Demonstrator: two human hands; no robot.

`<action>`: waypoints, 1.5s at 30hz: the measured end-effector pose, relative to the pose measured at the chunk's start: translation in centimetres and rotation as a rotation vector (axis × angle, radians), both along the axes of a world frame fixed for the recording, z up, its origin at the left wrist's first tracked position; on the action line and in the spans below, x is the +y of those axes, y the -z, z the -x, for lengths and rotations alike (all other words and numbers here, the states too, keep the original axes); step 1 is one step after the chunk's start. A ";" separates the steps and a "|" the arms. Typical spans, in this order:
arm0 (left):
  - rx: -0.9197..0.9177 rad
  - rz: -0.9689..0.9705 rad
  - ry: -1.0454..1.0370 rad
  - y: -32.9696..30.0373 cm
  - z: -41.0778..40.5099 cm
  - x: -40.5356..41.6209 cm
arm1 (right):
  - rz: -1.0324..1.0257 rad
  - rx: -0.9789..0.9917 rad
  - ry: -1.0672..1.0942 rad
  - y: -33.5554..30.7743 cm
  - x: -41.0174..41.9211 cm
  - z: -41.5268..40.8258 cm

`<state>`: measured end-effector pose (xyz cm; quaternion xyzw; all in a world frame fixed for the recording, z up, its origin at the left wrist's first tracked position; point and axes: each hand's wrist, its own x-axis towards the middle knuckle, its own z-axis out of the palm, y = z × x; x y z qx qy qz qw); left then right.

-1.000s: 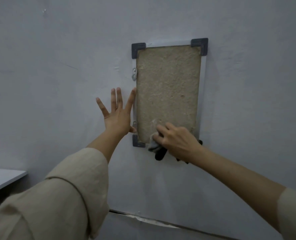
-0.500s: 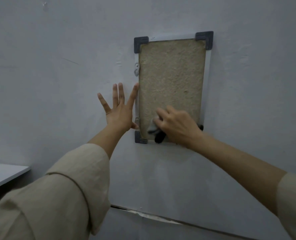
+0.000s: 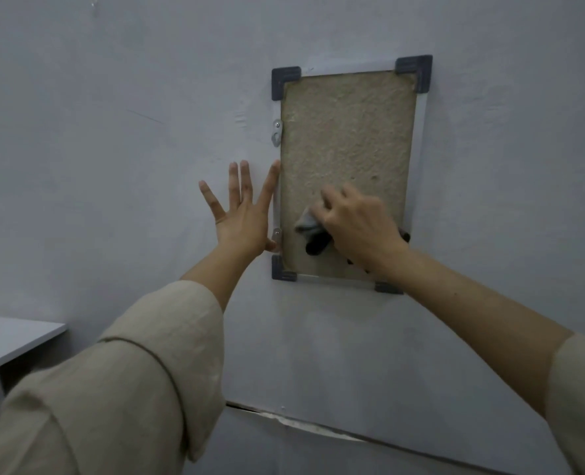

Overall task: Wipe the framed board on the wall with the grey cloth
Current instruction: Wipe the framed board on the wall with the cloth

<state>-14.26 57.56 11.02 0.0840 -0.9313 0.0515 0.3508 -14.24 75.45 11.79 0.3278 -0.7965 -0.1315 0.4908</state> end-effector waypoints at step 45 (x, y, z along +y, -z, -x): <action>0.006 -0.006 0.009 0.0 0.0 -0.3 | -0.257 -0.014 -0.092 3.4 -1.2 -0.5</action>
